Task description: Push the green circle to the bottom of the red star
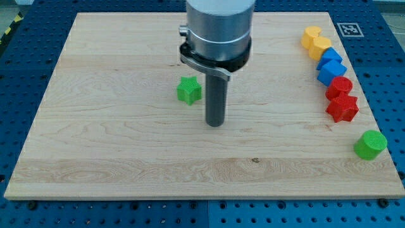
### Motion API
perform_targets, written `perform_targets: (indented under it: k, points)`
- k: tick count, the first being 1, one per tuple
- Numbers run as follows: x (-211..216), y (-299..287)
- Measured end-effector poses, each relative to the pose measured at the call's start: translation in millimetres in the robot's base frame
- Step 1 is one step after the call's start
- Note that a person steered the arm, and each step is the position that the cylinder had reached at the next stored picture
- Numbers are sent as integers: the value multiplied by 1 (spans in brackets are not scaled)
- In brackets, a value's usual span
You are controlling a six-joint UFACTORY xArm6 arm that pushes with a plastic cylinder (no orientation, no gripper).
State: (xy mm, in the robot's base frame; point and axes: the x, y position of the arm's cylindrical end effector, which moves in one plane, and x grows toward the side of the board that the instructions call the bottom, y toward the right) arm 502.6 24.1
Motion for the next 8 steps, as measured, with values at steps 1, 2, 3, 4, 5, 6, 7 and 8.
perform_targets:
  k: [1,2,3,4,5,6,7,8]
  points:
    - [24,23]
    - [35,26]
    - [35,26]
    - [59,36]
    - [86,51]
    - [104,79]
    - [116,111]
    - [115,135]
